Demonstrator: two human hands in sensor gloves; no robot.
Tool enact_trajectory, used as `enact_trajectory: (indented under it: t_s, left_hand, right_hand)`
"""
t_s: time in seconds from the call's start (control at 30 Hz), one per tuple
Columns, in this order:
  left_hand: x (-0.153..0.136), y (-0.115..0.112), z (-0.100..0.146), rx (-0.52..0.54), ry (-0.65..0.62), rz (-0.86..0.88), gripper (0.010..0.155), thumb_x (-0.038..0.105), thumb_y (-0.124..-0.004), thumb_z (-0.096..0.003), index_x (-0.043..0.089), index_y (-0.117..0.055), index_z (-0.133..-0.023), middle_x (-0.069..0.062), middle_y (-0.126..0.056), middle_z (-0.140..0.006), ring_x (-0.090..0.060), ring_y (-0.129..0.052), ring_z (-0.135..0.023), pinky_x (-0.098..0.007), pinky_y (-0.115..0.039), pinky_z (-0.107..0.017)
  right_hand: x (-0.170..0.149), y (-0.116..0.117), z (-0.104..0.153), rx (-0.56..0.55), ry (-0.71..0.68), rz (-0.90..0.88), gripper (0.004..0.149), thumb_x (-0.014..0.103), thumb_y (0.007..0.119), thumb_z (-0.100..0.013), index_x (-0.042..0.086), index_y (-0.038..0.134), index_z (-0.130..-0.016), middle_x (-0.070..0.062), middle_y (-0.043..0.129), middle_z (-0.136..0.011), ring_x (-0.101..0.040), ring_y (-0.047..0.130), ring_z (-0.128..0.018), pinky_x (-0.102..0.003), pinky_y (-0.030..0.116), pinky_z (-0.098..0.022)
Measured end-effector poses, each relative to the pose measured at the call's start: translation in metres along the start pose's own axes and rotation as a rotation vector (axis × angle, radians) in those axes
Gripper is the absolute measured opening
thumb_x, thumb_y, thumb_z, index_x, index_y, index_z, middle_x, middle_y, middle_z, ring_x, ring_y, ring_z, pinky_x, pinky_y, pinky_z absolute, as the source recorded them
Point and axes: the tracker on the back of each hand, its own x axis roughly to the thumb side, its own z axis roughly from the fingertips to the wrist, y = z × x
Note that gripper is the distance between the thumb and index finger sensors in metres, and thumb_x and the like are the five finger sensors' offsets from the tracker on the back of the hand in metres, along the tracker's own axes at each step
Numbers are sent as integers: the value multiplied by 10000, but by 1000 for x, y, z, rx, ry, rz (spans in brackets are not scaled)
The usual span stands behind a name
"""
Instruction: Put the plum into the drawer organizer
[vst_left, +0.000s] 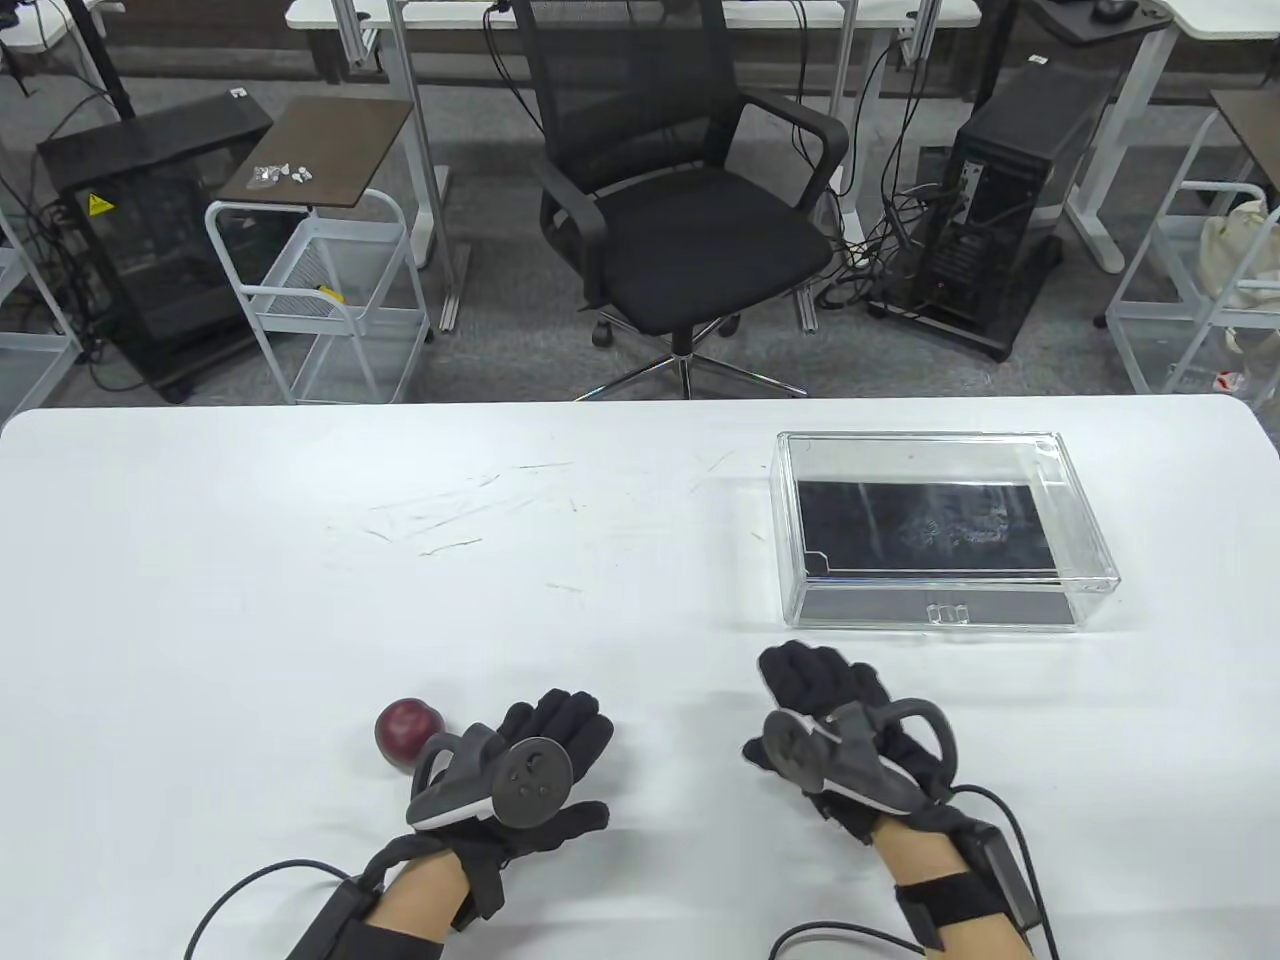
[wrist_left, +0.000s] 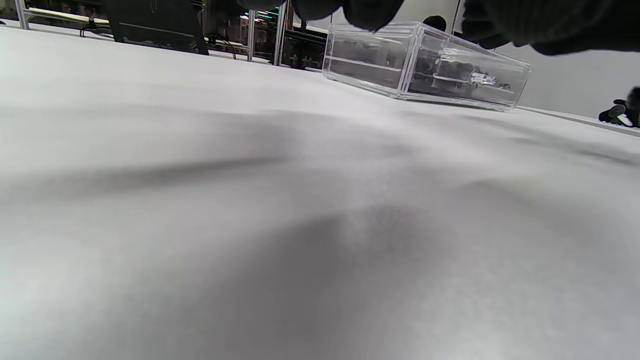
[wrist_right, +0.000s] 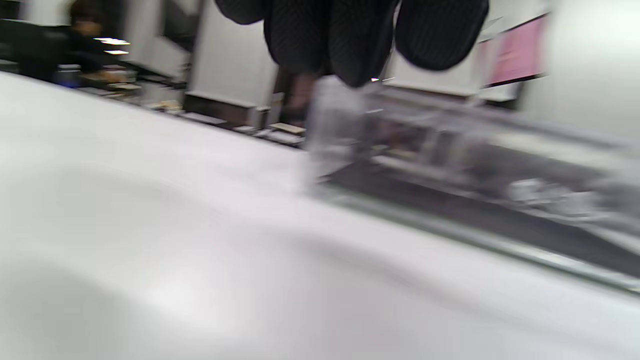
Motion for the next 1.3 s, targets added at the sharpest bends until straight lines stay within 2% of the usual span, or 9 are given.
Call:
enact_trajectory:
  t_s: [0.07,0.13,0.27,0.43,0.53,0.73,0.93,1.17,1.3]
  left_hand:
    - [-1,0,0,-2,5,7,808,619,-704,-447,239,-485,-1125,-58,-404,-1256,-325,-417,-1156,-523,-365,-837]
    - [-3,0,-1,-7,13,14,809,618,-705,-447,238,-483,-1126,-58,-403,-1257,-323,-415,-1157,-522,-363,-837]
    - [-7,0,-3,-14,32,29,809,619,-705,-447,240,-484,-1127,-58,-402,-1258,-324,-414,-1157,-523,-362,-838]
    - [-9,-2,-4,-30,36,45,808,617,-705,-448,239,-486,-1127,-59,-404,-1258,-324,-415,-1157,-523,-361,-838]
    - [-9,-2,-5,-36,36,44,808,618,-705,-448,238,-487,-1127,-60,-406,-1258,-325,-417,-1157,-523,-362,-838]
    - [-9,-3,-5,-34,32,42,805,618,-704,-449,238,-491,-1126,-60,-410,-1258,-326,-420,-1157,-524,-362,-838]
    - [-9,-3,-5,-41,37,43,802,616,-704,-450,238,-494,-1126,-58,-411,-1258,-326,-419,-1157,-524,-362,-838]
    - [-11,-3,-5,-41,45,52,802,616,-703,-450,236,-495,-1126,-59,-409,-1259,-327,-418,-1157,-525,-359,-838]
    - [-10,-3,-5,-38,46,45,803,615,-704,-450,238,-493,-1127,-57,-412,-1258,-328,-417,-1157,-526,-360,-838]
  right_hand:
    - [-45,1,-15,30,246,1,891,726,618,-316,163,509,-997,-46,800,-915,-286,912,-722,-402,826,-529]
    - [-87,10,-25,113,491,-76,929,718,649,-315,94,520,-991,-91,826,-877,-307,936,-666,-410,844,-479]
    - [-133,37,-38,250,698,-147,939,713,678,-302,72,554,-977,-94,868,-832,-302,970,-605,-402,865,-427]
    - [-134,55,-60,364,710,-204,890,711,690,-304,108,631,-955,-57,937,-772,-263,1009,-546,-370,883,-385]
    - [-129,60,-75,417,724,-168,872,693,705,-313,60,694,-912,-29,997,-677,-211,1049,-452,-329,910,-312]
    - [-122,62,-84,374,720,-127,796,618,756,-327,-13,776,-812,98,1065,-411,-86,1078,-198,-240,926,-124]
    - [-120,60,-78,337,667,-64,792,628,761,-302,-13,832,-762,138,1068,-303,-59,1074,-117,-230,923,-70]
    - [-114,46,-55,520,603,9,794,611,760,-325,-51,834,-756,117,1078,-301,-89,1083,-115,-254,926,-70]
    - [-113,40,-38,680,594,26,789,599,764,-343,-60,823,-772,95,1084,-316,-113,1088,-134,-273,926,-86]
